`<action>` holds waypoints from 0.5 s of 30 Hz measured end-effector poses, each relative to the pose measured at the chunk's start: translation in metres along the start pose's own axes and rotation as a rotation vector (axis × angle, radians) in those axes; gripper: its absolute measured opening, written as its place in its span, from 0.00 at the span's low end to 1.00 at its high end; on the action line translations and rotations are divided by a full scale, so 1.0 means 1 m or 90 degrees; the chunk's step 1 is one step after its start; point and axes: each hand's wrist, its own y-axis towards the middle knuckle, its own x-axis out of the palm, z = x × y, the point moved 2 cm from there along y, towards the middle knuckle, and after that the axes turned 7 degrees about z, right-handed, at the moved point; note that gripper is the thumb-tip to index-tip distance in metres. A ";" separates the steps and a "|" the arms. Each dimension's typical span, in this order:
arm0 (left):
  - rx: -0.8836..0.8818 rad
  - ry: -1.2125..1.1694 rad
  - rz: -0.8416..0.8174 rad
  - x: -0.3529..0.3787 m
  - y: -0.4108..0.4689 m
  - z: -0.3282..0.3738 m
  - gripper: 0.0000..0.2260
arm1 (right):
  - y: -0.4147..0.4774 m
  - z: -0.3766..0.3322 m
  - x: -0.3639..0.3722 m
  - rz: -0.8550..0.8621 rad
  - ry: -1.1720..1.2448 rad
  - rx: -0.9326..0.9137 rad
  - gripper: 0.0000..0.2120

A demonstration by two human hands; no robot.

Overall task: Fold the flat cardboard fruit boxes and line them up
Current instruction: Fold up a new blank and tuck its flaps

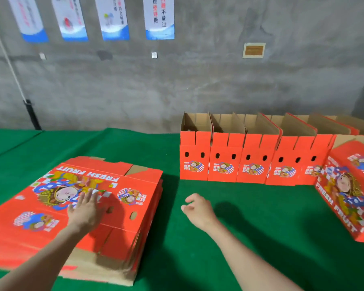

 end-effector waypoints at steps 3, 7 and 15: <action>0.095 0.091 -0.051 0.017 -0.017 -0.008 0.25 | -0.006 -0.011 0.042 -0.049 -0.020 0.024 0.16; 0.221 0.049 0.074 0.015 -0.047 0.000 0.20 | -0.008 -0.005 0.080 -0.079 -0.066 0.089 0.19; 0.167 0.002 0.007 0.023 -0.040 -0.009 0.25 | -0.012 0.007 0.098 0.124 0.378 0.441 0.10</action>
